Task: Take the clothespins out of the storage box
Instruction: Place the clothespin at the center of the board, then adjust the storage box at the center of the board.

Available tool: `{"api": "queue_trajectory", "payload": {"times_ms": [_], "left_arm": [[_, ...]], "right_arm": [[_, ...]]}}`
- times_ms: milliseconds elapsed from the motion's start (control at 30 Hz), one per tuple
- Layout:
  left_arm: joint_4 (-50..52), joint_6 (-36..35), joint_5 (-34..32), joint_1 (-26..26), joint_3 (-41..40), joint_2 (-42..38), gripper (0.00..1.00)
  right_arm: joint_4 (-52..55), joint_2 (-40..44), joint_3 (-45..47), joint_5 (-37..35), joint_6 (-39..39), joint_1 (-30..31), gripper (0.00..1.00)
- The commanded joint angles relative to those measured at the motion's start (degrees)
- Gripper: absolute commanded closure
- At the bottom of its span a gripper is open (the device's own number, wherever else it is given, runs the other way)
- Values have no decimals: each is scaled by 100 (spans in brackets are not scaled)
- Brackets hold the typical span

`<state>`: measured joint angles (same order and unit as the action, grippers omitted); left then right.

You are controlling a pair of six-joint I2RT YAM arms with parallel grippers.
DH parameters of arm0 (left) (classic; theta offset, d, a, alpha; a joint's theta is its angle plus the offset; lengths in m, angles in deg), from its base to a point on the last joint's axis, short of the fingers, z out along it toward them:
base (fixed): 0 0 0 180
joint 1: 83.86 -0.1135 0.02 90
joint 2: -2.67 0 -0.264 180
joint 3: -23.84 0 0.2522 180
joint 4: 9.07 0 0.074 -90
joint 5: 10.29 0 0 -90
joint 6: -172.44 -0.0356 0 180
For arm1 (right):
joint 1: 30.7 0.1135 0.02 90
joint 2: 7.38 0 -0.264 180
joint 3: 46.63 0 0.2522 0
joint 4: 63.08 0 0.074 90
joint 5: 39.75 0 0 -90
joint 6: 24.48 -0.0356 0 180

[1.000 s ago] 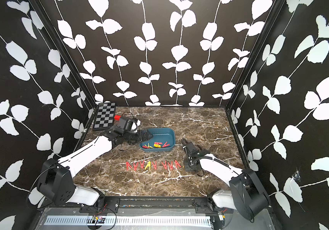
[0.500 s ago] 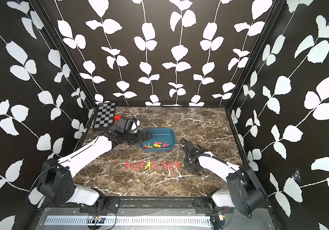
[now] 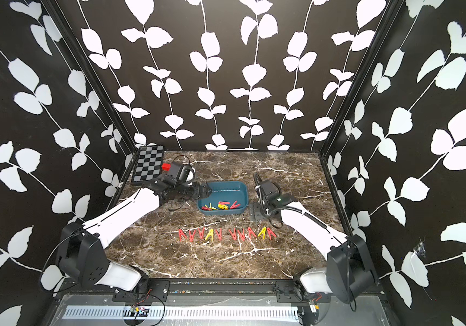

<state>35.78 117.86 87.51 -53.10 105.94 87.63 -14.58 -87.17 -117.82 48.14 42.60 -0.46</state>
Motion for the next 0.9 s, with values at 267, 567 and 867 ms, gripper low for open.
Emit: {"api": "queue_trajectory", "payload": {"times_ms": [267,567,867], "left_arm": [[539,-525,-535,11,513,407,1],[975,-749,-752,-24,993,956,1],[1162,-636,-871,-378,885,1091,8]], "right_arm": [[-323,-1216,-1339,471,370,-27,1],[-86,-2169,-2229,561,700,-27,1],[0,-2596,-2646,543,846,-27,1]]}}
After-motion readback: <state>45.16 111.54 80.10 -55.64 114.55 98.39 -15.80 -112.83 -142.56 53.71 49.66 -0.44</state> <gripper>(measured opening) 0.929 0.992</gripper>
